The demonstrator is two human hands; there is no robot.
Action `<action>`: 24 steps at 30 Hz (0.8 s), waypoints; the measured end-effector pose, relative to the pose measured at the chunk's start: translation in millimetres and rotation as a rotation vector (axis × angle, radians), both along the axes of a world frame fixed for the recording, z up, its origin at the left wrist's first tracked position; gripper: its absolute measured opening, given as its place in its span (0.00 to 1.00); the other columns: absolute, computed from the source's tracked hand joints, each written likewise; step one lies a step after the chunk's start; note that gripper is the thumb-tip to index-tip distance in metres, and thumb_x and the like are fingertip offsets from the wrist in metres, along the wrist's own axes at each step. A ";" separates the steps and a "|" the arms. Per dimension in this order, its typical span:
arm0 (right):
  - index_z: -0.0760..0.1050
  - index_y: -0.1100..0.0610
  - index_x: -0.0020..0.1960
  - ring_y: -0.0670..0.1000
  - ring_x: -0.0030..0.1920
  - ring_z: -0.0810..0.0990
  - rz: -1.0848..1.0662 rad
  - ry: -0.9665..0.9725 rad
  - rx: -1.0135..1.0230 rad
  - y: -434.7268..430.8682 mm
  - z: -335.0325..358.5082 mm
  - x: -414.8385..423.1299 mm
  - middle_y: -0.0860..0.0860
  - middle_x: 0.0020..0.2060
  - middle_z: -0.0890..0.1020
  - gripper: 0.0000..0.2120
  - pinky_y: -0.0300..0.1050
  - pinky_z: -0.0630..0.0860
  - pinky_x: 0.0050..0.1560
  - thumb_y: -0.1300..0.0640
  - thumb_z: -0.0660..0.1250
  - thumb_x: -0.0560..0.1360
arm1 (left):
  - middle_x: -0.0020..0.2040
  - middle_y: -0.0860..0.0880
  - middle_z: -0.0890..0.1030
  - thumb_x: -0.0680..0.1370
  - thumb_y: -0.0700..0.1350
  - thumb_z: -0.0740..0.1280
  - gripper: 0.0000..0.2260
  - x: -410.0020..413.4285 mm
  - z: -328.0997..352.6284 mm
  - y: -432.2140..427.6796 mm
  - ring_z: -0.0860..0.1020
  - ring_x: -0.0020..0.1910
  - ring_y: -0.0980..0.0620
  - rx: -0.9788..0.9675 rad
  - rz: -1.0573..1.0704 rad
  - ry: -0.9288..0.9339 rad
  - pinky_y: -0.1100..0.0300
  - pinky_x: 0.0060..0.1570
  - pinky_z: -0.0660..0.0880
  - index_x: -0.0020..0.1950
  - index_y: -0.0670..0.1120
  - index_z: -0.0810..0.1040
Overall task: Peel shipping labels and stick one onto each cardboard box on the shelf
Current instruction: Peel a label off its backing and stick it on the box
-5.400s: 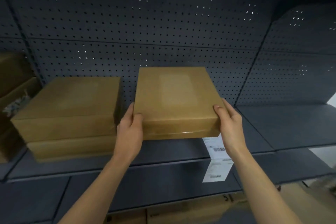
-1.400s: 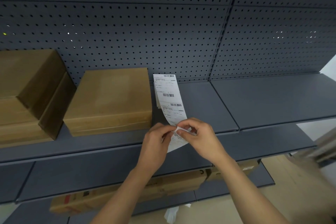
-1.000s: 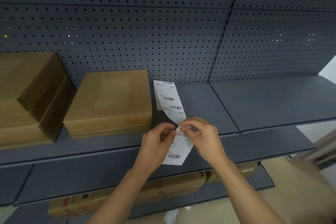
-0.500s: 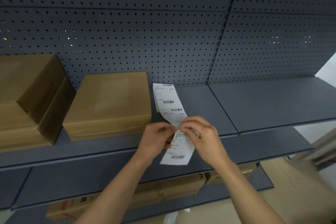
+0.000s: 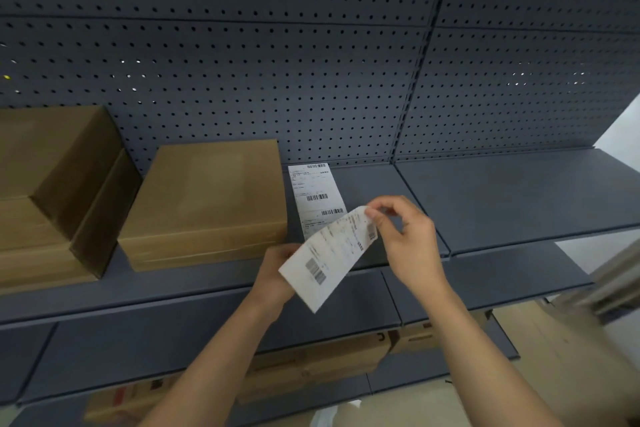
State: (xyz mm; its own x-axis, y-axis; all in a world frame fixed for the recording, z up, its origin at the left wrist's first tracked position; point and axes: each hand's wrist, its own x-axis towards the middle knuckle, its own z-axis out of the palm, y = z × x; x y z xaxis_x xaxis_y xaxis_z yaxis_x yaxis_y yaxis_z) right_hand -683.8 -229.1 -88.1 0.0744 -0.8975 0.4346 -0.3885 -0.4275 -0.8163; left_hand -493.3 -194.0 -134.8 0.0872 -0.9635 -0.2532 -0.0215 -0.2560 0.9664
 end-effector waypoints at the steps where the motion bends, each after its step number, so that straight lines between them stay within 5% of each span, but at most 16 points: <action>1: 0.76 0.43 0.44 0.38 0.48 0.78 -0.019 -0.025 0.008 -0.9 2.9 -0.2 0.42 0.44 0.81 0.13 0.28 0.71 0.49 0.62 0.68 0.78 | 0.35 0.46 0.84 0.78 0.36 0.69 0.12 0.6 -1.4 0.2 0.81 0.36 0.49 0.008 0.019 -0.001 0.56 0.38 0.75 0.37 0.46 0.83; 4: 0.77 0.43 0.43 0.40 0.46 0.78 -0.075 -0.075 0.004 -5.6 10.3 -2.0 0.42 0.44 0.81 0.13 0.31 0.72 0.49 0.61 0.68 0.78 | 0.43 0.44 0.86 0.80 0.39 0.66 0.08 -0.7 -3.0 -0.3 0.83 0.41 0.45 0.040 0.061 0.004 0.52 0.39 0.78 0.47 0.48 0.83; 8: 0.77 0.43 0.43 0.41 0.45 0.79 -0.142 -0.120 -0.003 -14.9 19.2 -5.1 0.42 0.43 0.82 0.11 0.36 0.74 0.49 0.59 0.68 0.78 | 0.34 0.43 0.81 0.79 0.34 0.64 0.10 -5.3 -1.7 1.6 0.77 0.34 0.48 0.080 0.072 0.040 0.58 0.32 0.76 0.43 0.44 0.83; 13: 0.79 0.48 0.46 0.43 0.44 0.79 -0.231 -0.140 -0.034 -28.0 32.6 -9.2 0.46 0.44 0.82 0.07 0.34 0.74 0.48 0.59 0.68 0.78 | 0.39 0.41 0.83 0.79 0.35 0.66 0.07 -4.8 -5.1 0.4 0.77 0.31 0.51 0.105 0.091 0.038 0.61 0.30 0.77 0.48 0.33 0.82; 19: 0.80 0.52 0.47 0.43 0.42 0.78 -0.325 -0.156 -0.060 -44.2 49.5 -13.5 0.48 0.44 0.83 0.03 0.33 0.74 0.45 0.59 0.68 0.78 | 0.42 0.38 0.84 0.79 0.37 0.66 0.07 -0.8 -10.2 2.9 0.79 0.33 0.49 0.084 0.084 -0.061 0.59 0.32 0.78 0.44 0.36 0.82; 24: 0.81 0.54 0.48 0.47 0.45 0.80 -0.360 -0.132 -0.060 -53.4 54.5 -9.2 0.49 0.44 0.83 0.03 0.42 0.77 0.51 0.58 0.68 0.77 | 0.39 0.37 0.84 0.78 0.36 0.67 0.07 1.1 -13.9 4.4 0.79 0.30 0.50 0.051 0.065 -0.190 0.58 0.31 0.78 0.43 0.37 0.82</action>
State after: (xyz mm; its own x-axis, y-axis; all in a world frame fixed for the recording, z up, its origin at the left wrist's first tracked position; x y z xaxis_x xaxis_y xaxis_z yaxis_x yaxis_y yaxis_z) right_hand -693.0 -282.5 -33.6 -0.3010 -0.8285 0.4723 -0.4154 -0.3319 -0.8469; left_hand -492.2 -189.5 -148.7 0.1998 -0.9406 -0.2745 -0.1844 -0.3112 0.9323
